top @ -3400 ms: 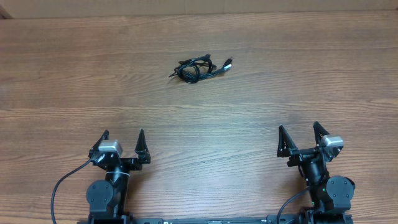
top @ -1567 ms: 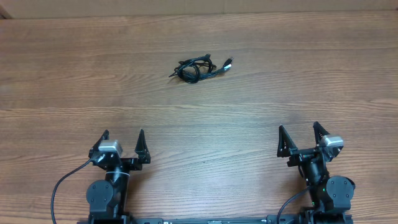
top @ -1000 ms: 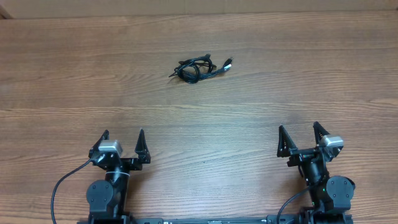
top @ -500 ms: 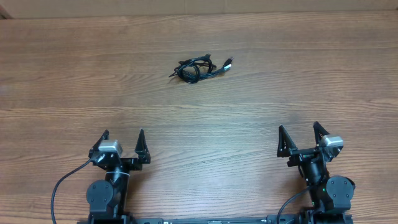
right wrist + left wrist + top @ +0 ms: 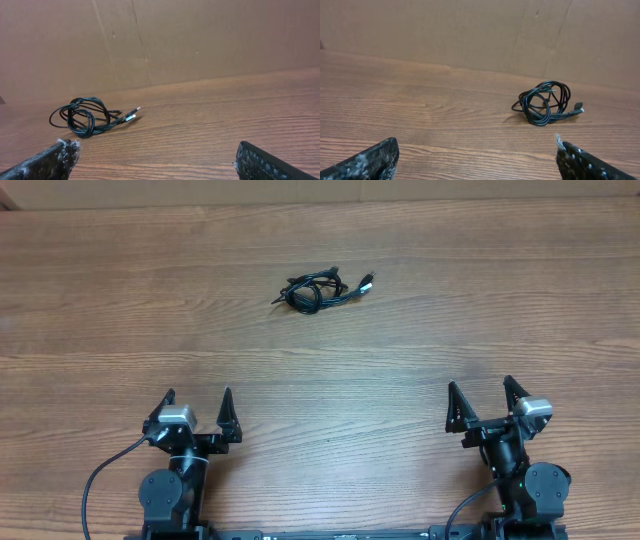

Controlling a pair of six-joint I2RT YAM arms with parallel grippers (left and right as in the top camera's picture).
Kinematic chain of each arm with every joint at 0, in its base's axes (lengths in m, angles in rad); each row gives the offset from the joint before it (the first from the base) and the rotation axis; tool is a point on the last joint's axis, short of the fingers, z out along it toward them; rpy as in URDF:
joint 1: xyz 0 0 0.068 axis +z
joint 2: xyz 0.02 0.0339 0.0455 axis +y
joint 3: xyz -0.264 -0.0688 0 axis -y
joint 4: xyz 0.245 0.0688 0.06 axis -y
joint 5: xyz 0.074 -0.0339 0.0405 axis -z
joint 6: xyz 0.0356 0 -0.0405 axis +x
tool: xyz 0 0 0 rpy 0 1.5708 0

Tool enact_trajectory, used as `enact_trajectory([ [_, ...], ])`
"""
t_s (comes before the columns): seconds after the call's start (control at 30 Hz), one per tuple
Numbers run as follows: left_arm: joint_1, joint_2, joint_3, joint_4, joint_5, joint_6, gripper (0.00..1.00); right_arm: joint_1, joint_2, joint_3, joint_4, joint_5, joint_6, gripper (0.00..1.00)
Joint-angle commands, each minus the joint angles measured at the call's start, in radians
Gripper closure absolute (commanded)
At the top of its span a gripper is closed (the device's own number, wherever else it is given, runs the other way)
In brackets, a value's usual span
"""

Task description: Untangle cables

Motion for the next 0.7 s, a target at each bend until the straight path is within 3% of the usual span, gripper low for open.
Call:
enact_trajectory([
  [0.0, 0.005, -0.007, -0.003, 0.000, 0.028, -0.018, 0.01, 0.006, -0.010, -0.011, 0.005, 0.010, -0.004, 0.00],
  [0.33, 0.005, 0.014, 0.000, -0.003, 0.035, -0.037, 0.00, 0.006, -0.010, -0.011, 0.005, 0.010, -0.004, 0.00],
  [0.67, 0.005, 0.015, 0.060, -0.121, 0.032, -0.035, 0.00, 0.006, -0.010, -0.011, 0.005, 0.010, -0.004, 0.00],
])
